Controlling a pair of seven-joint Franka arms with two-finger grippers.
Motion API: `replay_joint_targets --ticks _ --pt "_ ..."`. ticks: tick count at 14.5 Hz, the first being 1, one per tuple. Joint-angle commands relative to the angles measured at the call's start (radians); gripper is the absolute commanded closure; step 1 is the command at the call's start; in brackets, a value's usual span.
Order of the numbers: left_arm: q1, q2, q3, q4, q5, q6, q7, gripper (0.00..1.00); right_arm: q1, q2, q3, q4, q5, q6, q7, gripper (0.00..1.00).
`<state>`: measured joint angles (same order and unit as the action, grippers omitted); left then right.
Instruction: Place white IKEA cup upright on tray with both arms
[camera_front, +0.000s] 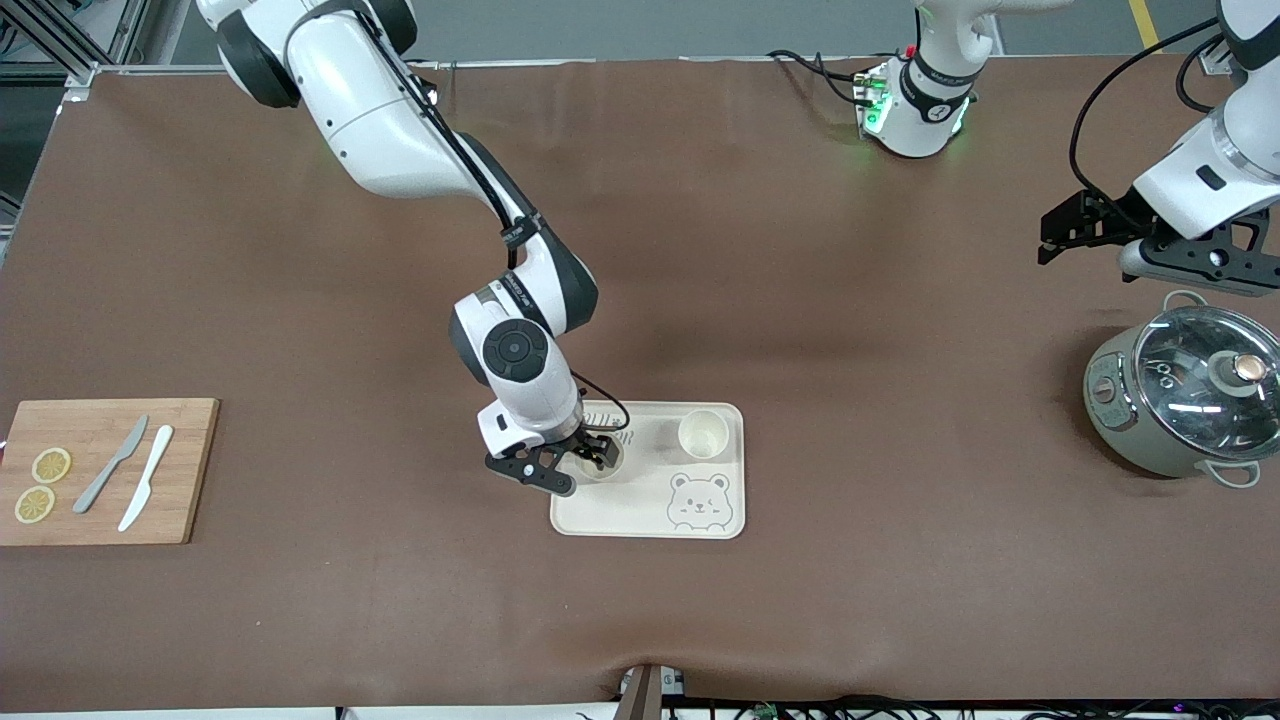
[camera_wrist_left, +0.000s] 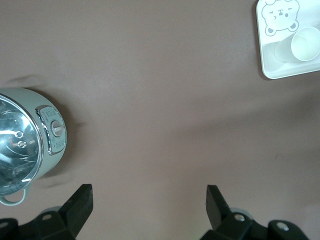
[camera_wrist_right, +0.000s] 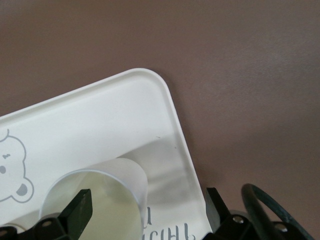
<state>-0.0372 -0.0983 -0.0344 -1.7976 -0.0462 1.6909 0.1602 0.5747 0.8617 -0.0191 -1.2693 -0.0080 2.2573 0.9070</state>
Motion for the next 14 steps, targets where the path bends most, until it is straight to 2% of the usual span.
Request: replay_joint_targets --ticks 1,9,11,14 --pt "-0.010 0.012 0.010 0.024 -0.020 -0.019 -0.011 0.00 -0.021 -0.078 0.008 -0.001 -0.017 -0.105 -0.043 0.00" --pt "-0.012 0.020 -0.001 0.046 -0.011 -0.019 -0.100 0.00 -0.148 -0.401 0.013 -0.019 0.054 -0.583 -0.282 0.00" --pt "-0.012 0.022 -0.001 0.058 -0.007 -0.019 -0.099 0.00 -0.195 -0.496 0.011 -0.070 0.054 -0.645 -0.368 0.00" --pt "-0.013 0.035 -0.001 0.067 -0.001 -0.013 -0.099 0.00 -0.286 -0.660 0.007 -0.206 0.052 -0.657 -0.527 0.00"
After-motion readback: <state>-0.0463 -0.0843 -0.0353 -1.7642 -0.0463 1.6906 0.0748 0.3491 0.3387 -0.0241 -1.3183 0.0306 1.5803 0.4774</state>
